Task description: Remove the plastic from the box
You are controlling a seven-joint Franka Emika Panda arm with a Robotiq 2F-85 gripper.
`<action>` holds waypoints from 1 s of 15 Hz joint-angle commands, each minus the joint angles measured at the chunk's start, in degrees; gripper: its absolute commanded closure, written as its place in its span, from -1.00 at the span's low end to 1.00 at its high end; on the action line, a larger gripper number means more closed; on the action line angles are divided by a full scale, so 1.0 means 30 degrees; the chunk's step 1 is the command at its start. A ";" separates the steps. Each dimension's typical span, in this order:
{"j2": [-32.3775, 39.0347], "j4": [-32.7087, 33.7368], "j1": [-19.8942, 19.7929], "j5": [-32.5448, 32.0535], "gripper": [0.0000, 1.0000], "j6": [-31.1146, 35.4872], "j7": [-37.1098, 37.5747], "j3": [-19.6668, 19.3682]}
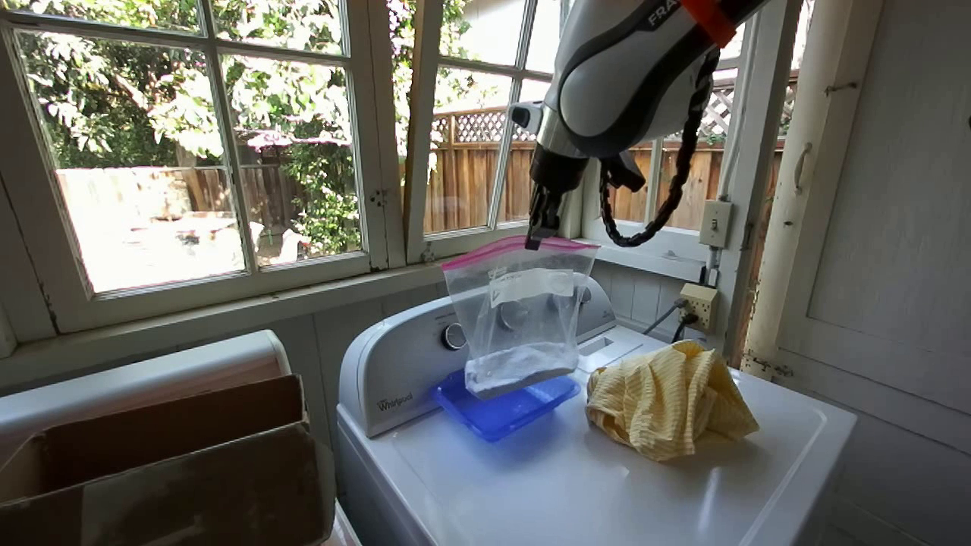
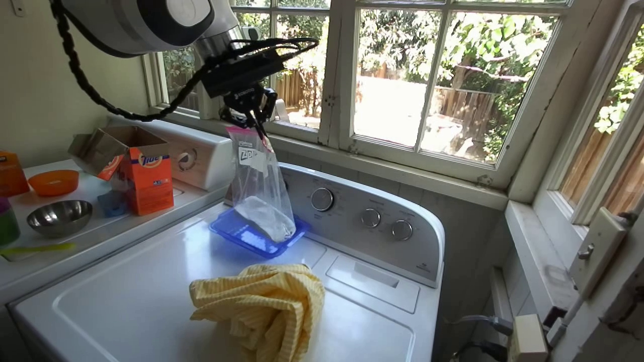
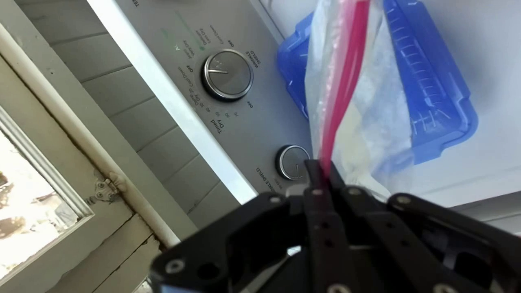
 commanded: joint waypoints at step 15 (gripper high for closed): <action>0.2696 0.0039 0.1119 0.8795 0.99 0.3620 -0.7032 0.0451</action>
